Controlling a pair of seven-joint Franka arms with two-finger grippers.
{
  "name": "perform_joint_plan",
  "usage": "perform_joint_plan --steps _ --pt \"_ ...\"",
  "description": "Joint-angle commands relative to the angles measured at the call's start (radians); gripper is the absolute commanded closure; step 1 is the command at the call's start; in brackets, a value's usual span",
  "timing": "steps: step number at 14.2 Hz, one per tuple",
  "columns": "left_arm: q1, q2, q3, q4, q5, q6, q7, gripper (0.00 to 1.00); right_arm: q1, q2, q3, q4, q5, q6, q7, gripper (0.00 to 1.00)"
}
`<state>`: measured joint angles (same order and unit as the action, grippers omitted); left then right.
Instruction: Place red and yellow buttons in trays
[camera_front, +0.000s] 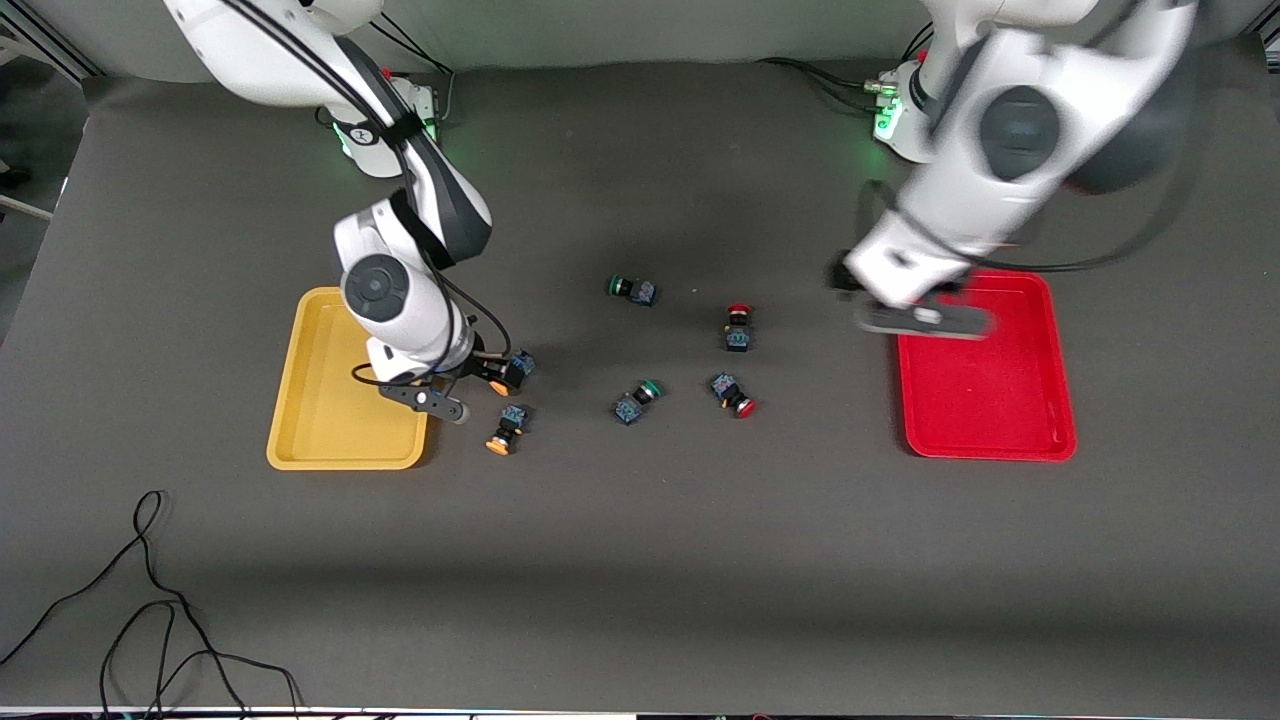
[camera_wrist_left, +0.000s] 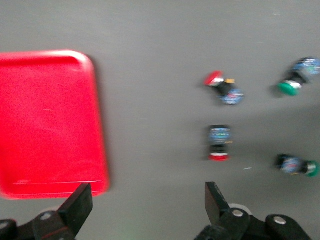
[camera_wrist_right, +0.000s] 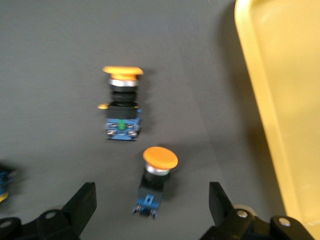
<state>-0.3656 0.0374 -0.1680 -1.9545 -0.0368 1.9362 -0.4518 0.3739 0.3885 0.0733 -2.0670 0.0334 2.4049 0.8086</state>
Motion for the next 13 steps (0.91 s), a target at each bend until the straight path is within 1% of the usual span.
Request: perform_joint_plan --steps 1,3,5,6,7,8,9,10,11,13 --pt "-0.129 0.022 0.016 -0.040 -0.017 0.105 -0.166 0.00 0.003 0.067 0.011 -0.019 -0.004 0.091 0.067 0.00" --pt "-0.168 0.050 0.015 -0.041 -0.018 0.155 -0.195 0.00 0.002 0.092 0.031 -0.018 -0.004 0.102 0.098 0.00" --pt "-0.180 0.081 0.016 -0.053 -0.018 0.182 -0.196 0.00 0.002 0.107 0.051 -0.019 -0.004 0.102 0.130 0.00" --pt "-0.180 0.099 0.016 -0.079 -0.018 0.225 -0.194 0.00 0.003 0.108 0.055 -0.021 -0.004 0.102 0.142 0.00" --pt "-0.180 0.122 0.016 -0.113 -0.018 0.284 -0.195 0.00 0.002 0.108 0.060 -0.028 -0.004 0.103 0.144 0.05" --pt "-0.185 0.153 0.016 -0.136 -0.018 0.332 -0.197 0.00 0.003 0.108 0.062 -0.028 -0.004 0.102 0.141 0.24" --pt "-0.185 0.194 0.016 -0.139 -0.018 0.366 -0.197 0.00 0.003 0.107 0.063 -0.028 -0.004 0.093 0.141 0.59" --pt "-0.188 0.238 0.016 -0.139 -0.017 0.395 -0.203 0.00 0.002 0.099 0.063 -0.028 -0.004 0.089 0.133 0.82" --pt "-0.202 0.281 0.016 -0.141 -0.017 0.436 -0.215 0.00 0.000 0.089 0.062 -0.027 -0.004 0.076 0.130 0.93" --pt "-0.213 0.360 0.016 -0.139 -0.015 0.499 -0.226 0.00 -0.009 0.046 0.060 -0.015 -0.012 -0.004 0.126 0.97"
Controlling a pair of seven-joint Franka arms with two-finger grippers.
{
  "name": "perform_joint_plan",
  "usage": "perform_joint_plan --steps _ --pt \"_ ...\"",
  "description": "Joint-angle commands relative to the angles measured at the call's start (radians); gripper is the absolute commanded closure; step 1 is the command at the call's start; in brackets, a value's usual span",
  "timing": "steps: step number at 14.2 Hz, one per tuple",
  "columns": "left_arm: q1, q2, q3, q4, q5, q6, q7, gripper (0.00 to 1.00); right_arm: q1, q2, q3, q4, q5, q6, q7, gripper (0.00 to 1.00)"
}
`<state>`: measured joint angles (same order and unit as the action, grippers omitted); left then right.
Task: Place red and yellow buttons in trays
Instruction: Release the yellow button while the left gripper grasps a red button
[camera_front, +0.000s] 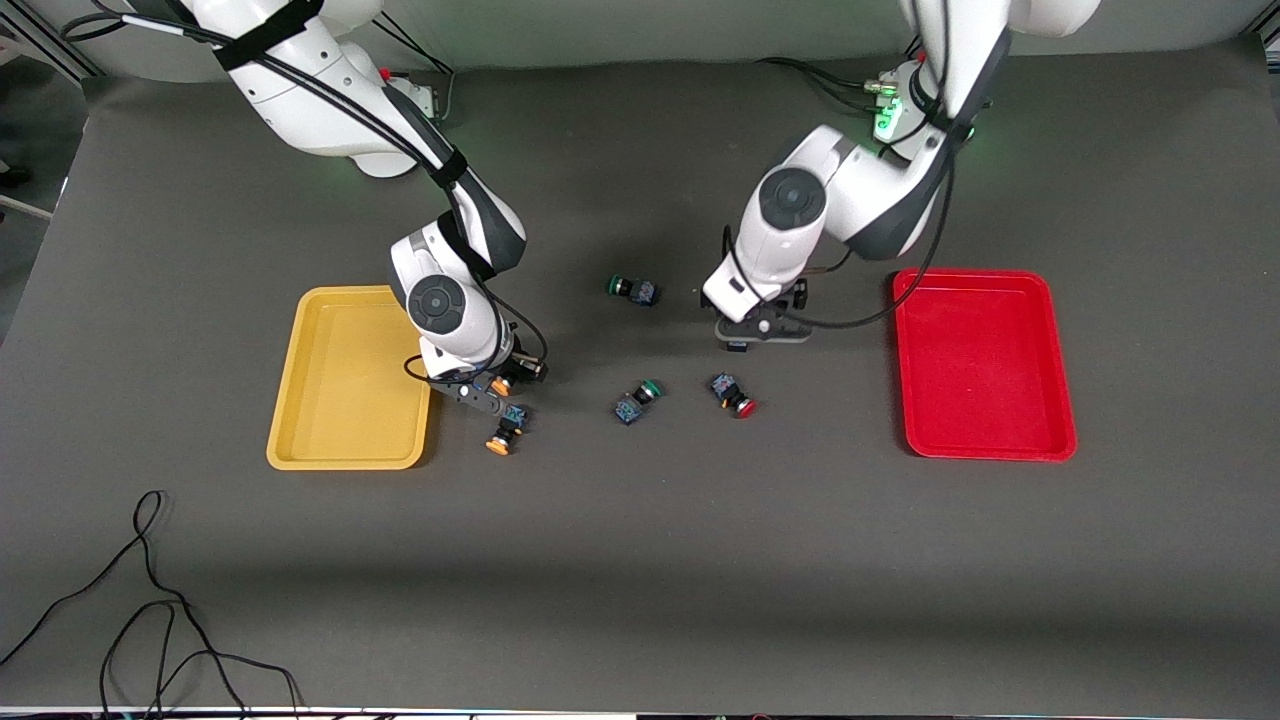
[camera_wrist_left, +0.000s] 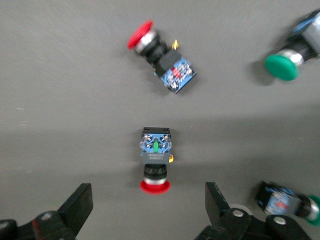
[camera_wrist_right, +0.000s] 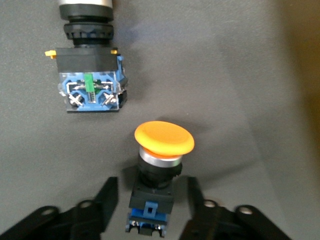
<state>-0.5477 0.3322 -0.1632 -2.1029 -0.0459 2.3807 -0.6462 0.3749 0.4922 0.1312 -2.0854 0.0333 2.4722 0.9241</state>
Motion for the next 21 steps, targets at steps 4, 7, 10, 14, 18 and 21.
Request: perform_joint_plan --steps 4,7,10,14,18,21 --pt "-0.044 0.143 0.011 0.011 -0.008 0.087 -0.035 0.00 -0.065 -0.220 -0.002 0.013 -0.006 -0.273 -0.065 1.00" --pt "-0.041 0.165 0.011 0.012 -0.008 0.081 -0.036 0.49 -0.128 -0.257 -0.042 0.005 -0.015 -0.337 -0.206 1.00" --pt "-0.037 0.154 0.011 0.024 -0.009 0.063 -0.047 0.92 -0.126 -0.287 -0.189 -0.092 -0.016 -0.310 -0.423 1.00" --pt "-0.023 0.130 0.017 0.117 -0.009 -0.038 -0.102 0.97 -0.128 -0.290 -0.231 -0.220 -0.016 -0.184 -0.475 0.34" --pt "0.077 0.093 0.011 0.360 -0.038 -0.374 -0.082 0.97 -0.122 -0.293 -0.220 -0.097 -0.003 -0.255 -0.405 0.00" --pt "0.182 -0.001 0.014 0.337 -0.057 -0.460 0.027 0.97 -0.097 -0.190 -0.165 0.124 0.009 -0.317 -0.263 0.00"
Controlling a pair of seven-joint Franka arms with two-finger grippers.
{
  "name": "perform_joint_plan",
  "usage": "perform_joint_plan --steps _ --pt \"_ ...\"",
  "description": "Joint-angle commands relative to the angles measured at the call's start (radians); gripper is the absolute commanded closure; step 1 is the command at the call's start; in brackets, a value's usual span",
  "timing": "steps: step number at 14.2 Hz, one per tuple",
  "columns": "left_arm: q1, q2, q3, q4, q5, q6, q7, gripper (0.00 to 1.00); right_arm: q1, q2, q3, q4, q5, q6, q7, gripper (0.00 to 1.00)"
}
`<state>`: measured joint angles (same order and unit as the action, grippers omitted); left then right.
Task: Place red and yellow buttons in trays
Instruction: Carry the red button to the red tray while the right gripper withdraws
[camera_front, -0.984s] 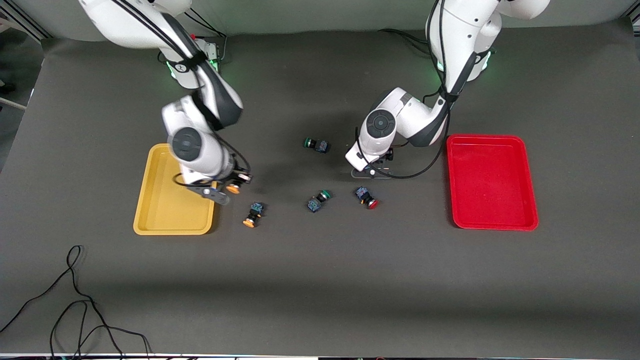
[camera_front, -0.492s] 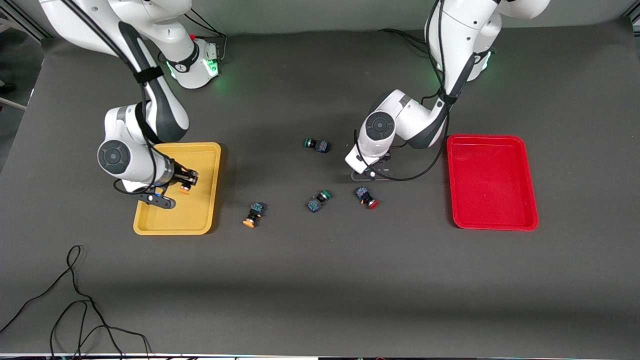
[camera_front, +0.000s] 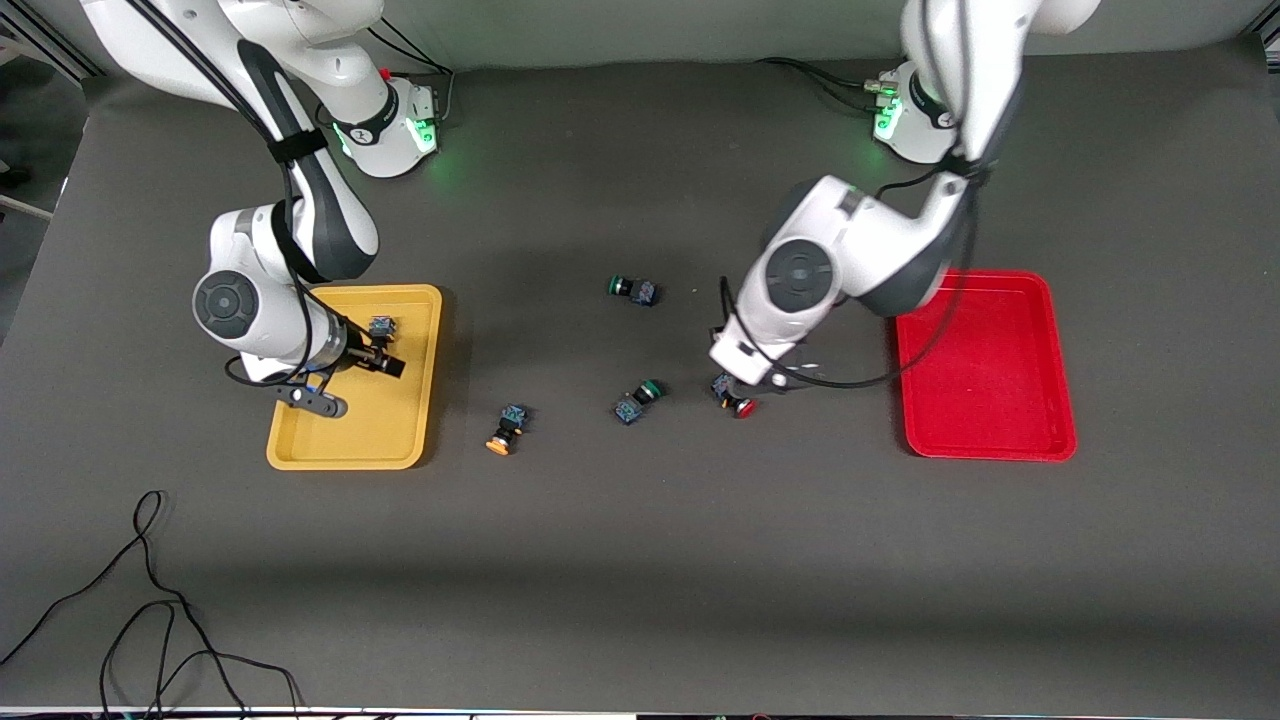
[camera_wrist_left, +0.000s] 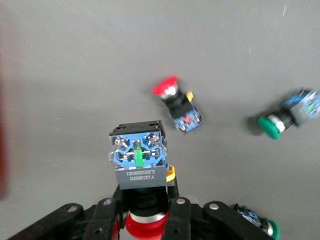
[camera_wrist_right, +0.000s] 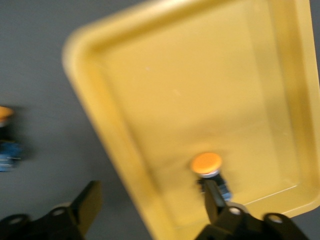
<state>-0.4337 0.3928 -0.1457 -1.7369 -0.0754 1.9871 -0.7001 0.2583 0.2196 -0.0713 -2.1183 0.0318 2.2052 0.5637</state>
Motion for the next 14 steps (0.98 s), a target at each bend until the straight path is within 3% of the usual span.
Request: perform_joint_plan --steps 1,4,6,8,12,13,14 --pt "0.134 -0.095 -0.003 -0.048 -0.030 -0.111 0.161 0.97 0.019 0.136 0.065 0.222 0.038 -0.041 0.129 0.00" --pt "0.323 -0.149 0.001 -0.137 -0.014 -0.157 0.409 0.97 0.044 0.298 0.129 0.395 0.074 -0.003 0.261 0.00" --pt "0.432 -0.128 0.003 -0.185 0.044 -0.116 0.574 0.97 0.071 0.351 0.140 0.391 0.056 0.076 0.315 0.00" --pt "0.501 -0.094 0.003 -0.272 0.065 0.028 0.640 0.96 0.078 0.392 0.140 0.376 0.036 0.103 0.321 0.00" --pt "0.503 0.003 0.005 -0.403 0.118 0.297 0.646 0.95 0.081 0.431 0.140 0.287 0.020 0.258 0.320 0.00" --pt "0.501 0.018 0.006 -0.406 0.120 0.305 0.648 0.87 0.081 0.428 0.140 0.285 0.019 0.257 0.315 0.08" --pt "0.503 0.023 0.006 -0.401 0.123 0.302 0.651 0.40 0.079 0.423 0.140 0.285 0.019 0.255 0.311 0.26"
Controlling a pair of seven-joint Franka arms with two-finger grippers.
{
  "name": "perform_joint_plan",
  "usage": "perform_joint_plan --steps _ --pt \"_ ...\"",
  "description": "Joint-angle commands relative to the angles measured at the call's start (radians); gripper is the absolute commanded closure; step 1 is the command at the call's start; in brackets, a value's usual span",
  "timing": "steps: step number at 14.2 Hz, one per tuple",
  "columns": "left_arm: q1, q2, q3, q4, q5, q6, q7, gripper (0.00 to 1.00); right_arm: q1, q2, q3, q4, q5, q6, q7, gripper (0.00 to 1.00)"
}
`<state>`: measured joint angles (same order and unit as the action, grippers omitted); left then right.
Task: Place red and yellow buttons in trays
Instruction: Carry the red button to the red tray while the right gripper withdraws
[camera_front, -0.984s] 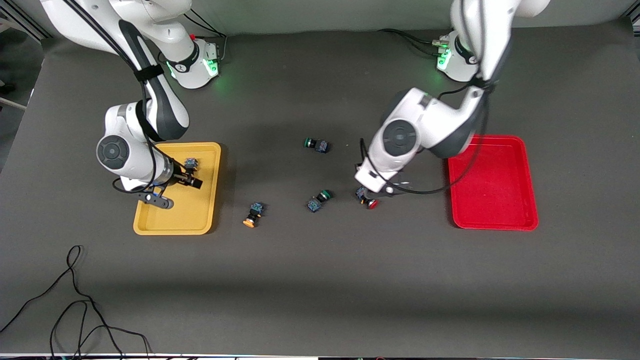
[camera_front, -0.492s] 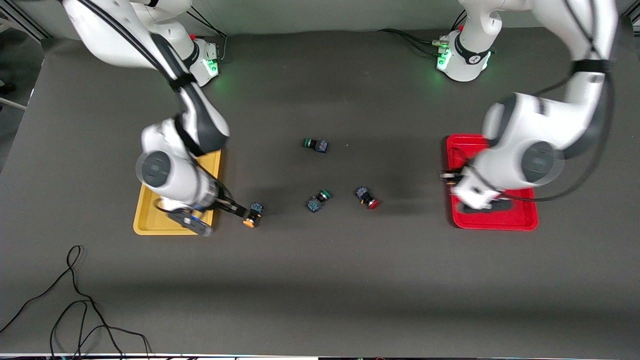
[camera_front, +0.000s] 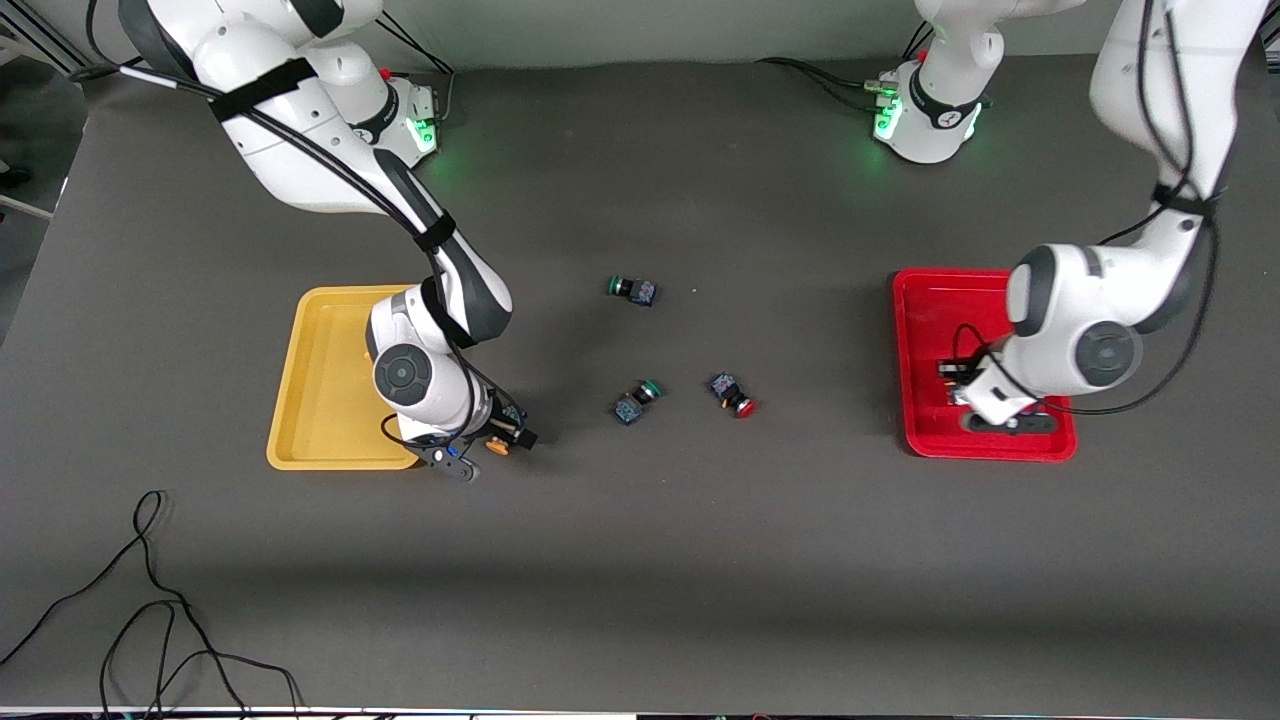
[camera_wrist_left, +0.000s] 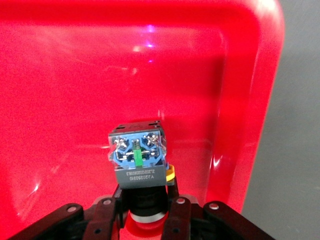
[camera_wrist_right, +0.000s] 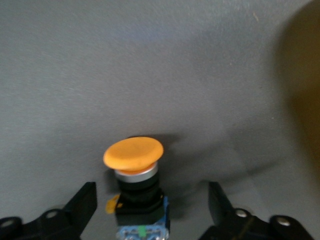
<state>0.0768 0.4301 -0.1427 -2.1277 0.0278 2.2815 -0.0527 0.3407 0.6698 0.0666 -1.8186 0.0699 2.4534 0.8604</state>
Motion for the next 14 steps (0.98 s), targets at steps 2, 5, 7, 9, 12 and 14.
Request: perform_joint_plan --steps 2,5,7,9,12,14 --pt "-0.008 -0.045 0.002 0.017 0.047 -0.055 0.004 0.00 -0.003 -0.033 0.002 -0.014 -0.019 0.006 0.012 0.71" --pt "-0.011 -0.068 -0.003 0.209 0.046 -0.340 0.001 0.00 -0.009 -0.082 0.001 -0.014 -0.019 -0.057 0.003 0.99" --pt "-0.026 -0.073 -0.012 0.308 0.034 -0.447 -0.015 0.00 -0.026 -0.165 -0.005 -0.014 -0.018 -0.176 -0.052 1.00" --pt "-0.055 -0.079 -0.034 0.344 -0.009 -0.458 -0.099 0.00 -0.084 -0.257 -0.010 -0.017 -0.018 -0.322 -0.162 1.00" --pt "-0.153 -0.056 -0.064 0.402 -0.049 -0.424 -0.296 0.00 -0.115 -0.344 -0.149 -0.100 -0.016 -0.395 -0.447 1.00" --pt "-0.254 -0.028 -0.069 0.420 -0.074 -0.329 -0.434 0.00 -0.118 -0.326 -0.227 -0.132 0.011 -0.355 -0.579 1.00"
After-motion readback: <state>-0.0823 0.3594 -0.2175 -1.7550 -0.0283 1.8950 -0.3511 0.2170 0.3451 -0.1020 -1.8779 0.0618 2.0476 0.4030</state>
